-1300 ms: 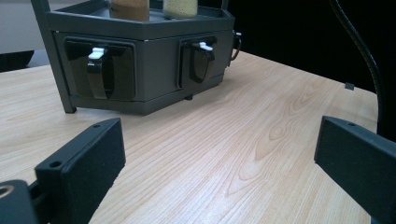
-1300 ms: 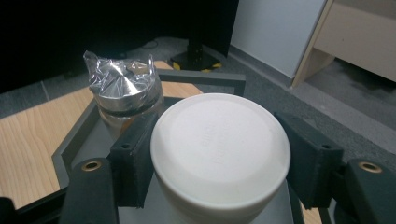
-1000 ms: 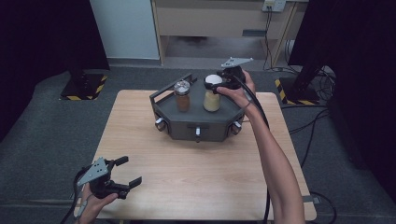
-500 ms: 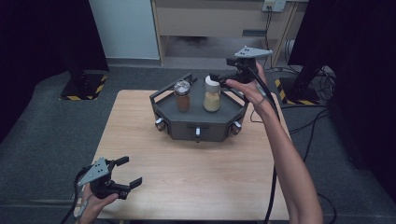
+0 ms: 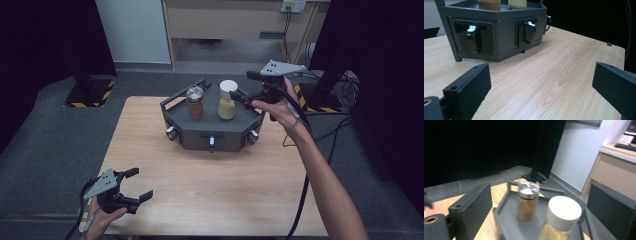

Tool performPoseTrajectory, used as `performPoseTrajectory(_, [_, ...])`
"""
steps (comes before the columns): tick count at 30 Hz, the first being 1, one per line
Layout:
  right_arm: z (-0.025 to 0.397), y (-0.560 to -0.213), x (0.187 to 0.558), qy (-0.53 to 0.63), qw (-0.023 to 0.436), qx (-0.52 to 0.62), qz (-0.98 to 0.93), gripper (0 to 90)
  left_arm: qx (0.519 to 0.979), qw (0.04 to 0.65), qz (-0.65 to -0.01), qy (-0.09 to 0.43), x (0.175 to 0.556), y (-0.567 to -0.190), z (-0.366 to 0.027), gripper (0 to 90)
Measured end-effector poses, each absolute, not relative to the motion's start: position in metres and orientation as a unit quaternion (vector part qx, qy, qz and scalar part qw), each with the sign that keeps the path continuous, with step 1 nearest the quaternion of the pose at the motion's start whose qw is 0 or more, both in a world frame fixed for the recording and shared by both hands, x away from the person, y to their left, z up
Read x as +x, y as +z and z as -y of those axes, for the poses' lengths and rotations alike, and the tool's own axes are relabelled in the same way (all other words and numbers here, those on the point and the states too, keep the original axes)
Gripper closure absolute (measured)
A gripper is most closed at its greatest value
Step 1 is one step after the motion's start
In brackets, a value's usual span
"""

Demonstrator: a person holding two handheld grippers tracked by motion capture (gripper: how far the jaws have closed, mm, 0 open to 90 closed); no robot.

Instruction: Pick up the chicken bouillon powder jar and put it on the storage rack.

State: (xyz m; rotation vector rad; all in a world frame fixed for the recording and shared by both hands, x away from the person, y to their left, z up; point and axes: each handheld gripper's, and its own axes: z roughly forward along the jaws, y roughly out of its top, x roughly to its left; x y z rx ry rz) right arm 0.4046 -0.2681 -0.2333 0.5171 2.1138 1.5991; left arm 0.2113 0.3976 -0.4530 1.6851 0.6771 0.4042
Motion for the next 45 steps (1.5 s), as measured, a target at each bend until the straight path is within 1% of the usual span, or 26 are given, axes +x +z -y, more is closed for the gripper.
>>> performPoseTrajectory(4, [0.276,-0.236,0.384,0.584,0.218,0.166,-0.764,5.7,0.726,0.597,-0.293,0.175,0.211,-0.453,-0.397,1.2])
performPoseTrajectory(11, [0.289,-0.252,0.350,0.584,0.215,0.135,-0.771,7.0,0.727,0.596,-0.292,0.175,0.212,-0.453,-0.397,1.4])
performPoseTrajectory(14, [0.298,-0.262,0.340,0.588,0.206,0.131,-0.771,6.7,0.727,0.596,-0.293,0.175,0.211,-0.453,-0.397,1.4])
performPoseTrajectory(25, [0.327,-0.296,0.297,0.596,0.204,0.141,-0.764,6.5,0.726,0.596,-0.294,0.176,0.211,-0.453,-0.397,1.4])
performPoseTrajectory(30, [0.336,-0.316,0.283,0.601,0.207,0.155,-0.757,6.5,0.728,0.595,-0.293,0.175,0.211,-0.453,-0.396,1.4])
performPoseTrajectory(32, [0.339,-0.324,0.279,0.603,0.201,0.160,-0.755,6.5,0.727,0.595,-0.294,0.175,0.211,-0.453,-0.396,1.4])
performPoseTrajectory(45, [0.338,-0.366,0.251,0.580,0.225,0.176,-0.763,6.8,0.725,0.596,-0.296,0.177,0.210,-0.453,-0.397,1.4])
